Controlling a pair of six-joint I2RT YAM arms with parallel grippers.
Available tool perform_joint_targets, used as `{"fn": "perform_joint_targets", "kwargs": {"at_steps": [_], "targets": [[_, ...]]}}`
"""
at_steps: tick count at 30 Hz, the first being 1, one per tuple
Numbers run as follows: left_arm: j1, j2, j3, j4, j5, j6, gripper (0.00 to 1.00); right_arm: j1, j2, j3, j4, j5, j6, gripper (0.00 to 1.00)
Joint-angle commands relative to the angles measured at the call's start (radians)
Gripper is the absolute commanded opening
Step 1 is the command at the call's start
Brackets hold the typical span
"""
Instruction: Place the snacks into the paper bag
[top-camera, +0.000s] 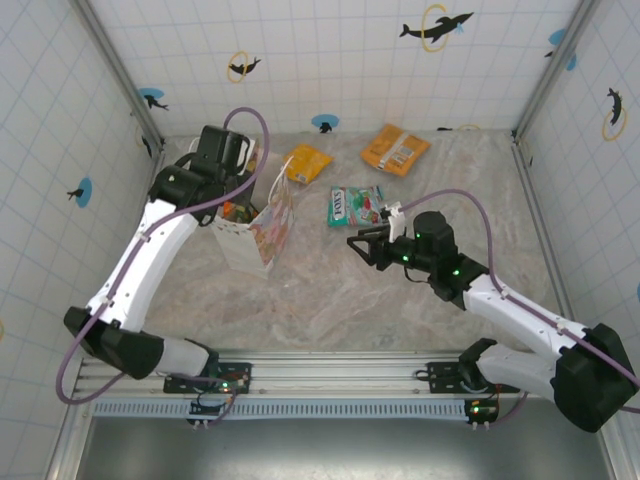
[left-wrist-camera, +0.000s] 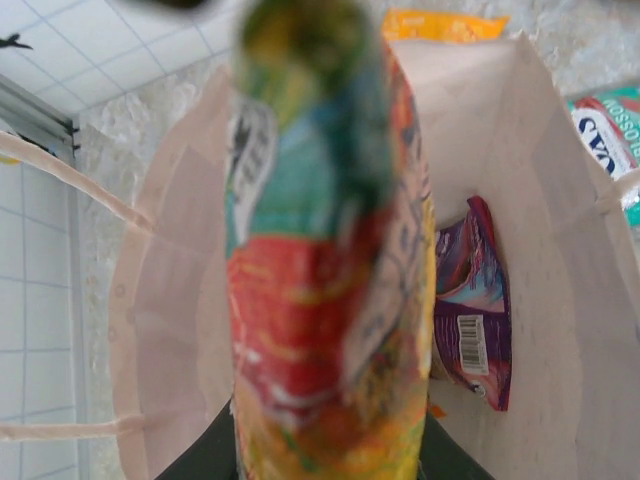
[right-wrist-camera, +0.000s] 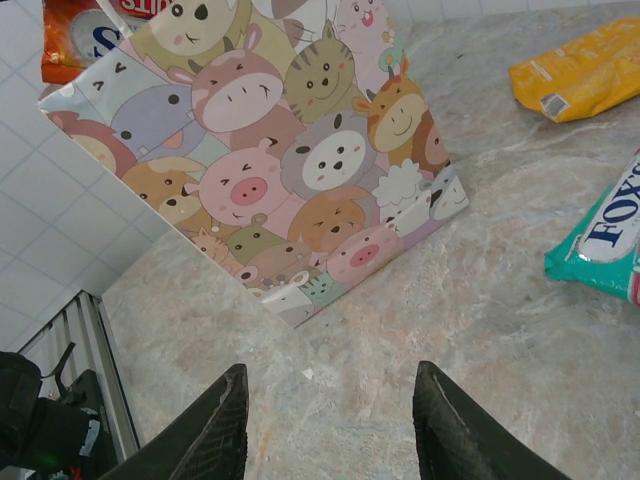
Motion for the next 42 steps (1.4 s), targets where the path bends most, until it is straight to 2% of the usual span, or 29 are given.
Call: {"fn": "perform_joint_targets", "kwargs": {"at_steps": [1,16,19,22,29,33,35,40,42], "targets": [[0.007,0.014,0.050,-0.059,0.016,-0.024,0.01,0.006,0.007,0.006,-0.021,0.028,-0.015,0.45],[0.014,0.062,0.067,-0.091,-0.020,-0.034,0.10,0.007,-0.007,0.005,-0.056,0.055,-0.030,0.45],[0.014,0.063,0.069,-0.084,-0.022,-0.038,0.21,0.006,-0.012,0.004,-0.063,0.067,-0.035,0.45],[0.014,0.062,0.074,-0.082,-0.023,-0.038,0.25,0.007,-0.014,0.007,-0.071,0.079,-0.041,0.46],[0.014,0.045,0.085,-0.052,-0.002,-0.038,0.49,0.007,-0.010,0.012,-0.079,0.085,-0.040,0.46],[0.014,0.031,0.092,-0.041,0.013,-0.038,0.51,0.007,-0.007,0.015,-0.080,0.085,-0.038,0.46],[0.013,0.022,0.097,-0.034,0.038,-0.037,0.51,0.006,-0.005,0.018,-0.080,0.083,-0.035,0.46],[0.014,-0.018,0.108,0.034,0.235,-0.038,0.55,0.007,0.005,0.034,-0.102,0.088,-0.034,0.47],[0.014,-0.026,0.107,0.059,0.279,-0.042,0.54,0.007,0.014,0.047,-0.125,0.099,-0.038,0.47]]}}
